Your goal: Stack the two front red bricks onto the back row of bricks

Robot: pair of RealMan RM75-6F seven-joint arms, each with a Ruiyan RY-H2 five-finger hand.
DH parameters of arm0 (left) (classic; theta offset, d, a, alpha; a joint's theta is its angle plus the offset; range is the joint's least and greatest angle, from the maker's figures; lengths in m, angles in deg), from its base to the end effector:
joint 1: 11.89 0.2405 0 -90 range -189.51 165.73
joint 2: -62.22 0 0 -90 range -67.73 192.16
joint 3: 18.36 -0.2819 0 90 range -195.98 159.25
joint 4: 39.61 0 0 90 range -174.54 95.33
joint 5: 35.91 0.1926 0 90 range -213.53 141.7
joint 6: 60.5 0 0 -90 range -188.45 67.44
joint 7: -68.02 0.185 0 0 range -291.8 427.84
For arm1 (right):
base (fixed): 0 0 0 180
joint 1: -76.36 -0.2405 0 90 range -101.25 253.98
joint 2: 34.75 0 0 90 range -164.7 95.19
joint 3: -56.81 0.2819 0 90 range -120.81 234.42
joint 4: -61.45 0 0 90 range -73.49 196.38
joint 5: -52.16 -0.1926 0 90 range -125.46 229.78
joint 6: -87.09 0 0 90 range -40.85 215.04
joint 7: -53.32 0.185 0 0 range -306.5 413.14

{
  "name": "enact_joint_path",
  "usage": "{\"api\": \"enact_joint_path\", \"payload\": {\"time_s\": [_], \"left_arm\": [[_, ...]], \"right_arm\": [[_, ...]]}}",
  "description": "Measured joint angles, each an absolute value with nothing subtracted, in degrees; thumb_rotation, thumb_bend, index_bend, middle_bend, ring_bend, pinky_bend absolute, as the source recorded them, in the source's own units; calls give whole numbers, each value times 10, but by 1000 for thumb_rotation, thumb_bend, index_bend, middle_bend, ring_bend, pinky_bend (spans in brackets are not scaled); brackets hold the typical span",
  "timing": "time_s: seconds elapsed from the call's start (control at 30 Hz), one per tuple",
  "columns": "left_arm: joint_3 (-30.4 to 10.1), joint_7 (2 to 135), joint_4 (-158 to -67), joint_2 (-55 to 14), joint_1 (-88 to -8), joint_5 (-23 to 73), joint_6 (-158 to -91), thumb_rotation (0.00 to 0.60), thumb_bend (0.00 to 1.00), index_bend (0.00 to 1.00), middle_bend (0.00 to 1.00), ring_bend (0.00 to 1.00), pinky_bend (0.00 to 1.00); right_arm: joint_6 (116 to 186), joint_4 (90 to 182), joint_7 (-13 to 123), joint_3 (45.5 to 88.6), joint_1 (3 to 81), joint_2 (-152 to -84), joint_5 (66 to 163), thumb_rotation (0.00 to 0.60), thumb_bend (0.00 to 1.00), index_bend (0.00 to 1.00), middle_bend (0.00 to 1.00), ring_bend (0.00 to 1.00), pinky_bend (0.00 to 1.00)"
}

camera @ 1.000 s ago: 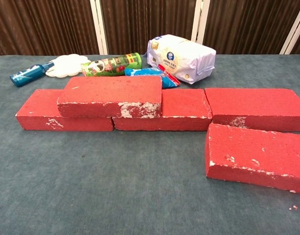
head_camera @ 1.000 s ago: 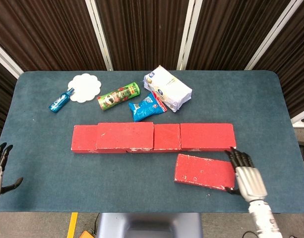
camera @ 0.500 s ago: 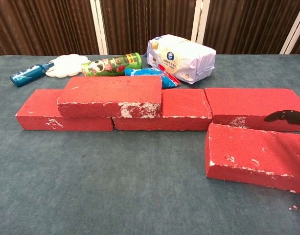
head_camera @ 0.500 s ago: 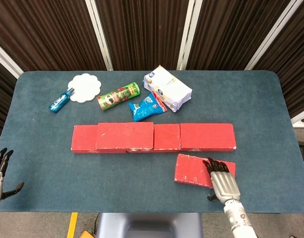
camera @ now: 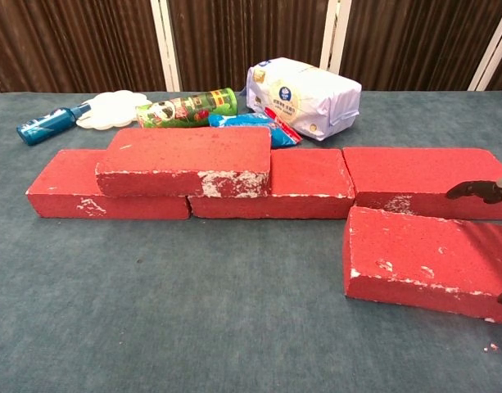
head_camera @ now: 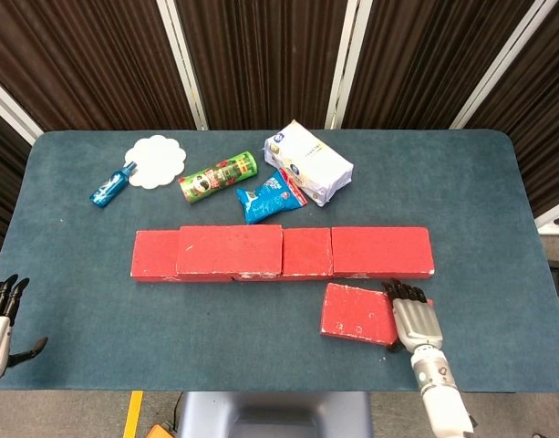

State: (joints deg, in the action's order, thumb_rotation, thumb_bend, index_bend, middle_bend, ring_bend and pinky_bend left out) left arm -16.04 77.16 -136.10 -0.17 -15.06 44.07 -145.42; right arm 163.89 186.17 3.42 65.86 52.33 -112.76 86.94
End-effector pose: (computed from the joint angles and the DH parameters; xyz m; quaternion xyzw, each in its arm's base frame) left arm -0.3405 0.2090 0.1944 -0.5839 -0.3892 -0.3209 0.6361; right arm -0.2308 -0.2617 0.0445 0.6352 -0.5565 0.1933 0.4995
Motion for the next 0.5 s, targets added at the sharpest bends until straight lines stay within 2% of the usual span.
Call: {"api": "enact_joint_path", "payload": {"time_s": [0.27, 0.5], "left_arm": [[-159, 774, -1363, -1, -150, 438, -1453, 600, 196, 0, 0, 0, 42], [-158, 778, -1364, -3, -149, 439, -1456, 600, 198, 0, 0, 0, 42]], "right_arm": [[1634, 1835, 39, 657, 487, -1148, 833, 600, 0, 138, 84, 41, 0], [1642, 1829, 47, 643, 475, -1158, 836, 600, 0, 154, 160, 99, 0]]}}
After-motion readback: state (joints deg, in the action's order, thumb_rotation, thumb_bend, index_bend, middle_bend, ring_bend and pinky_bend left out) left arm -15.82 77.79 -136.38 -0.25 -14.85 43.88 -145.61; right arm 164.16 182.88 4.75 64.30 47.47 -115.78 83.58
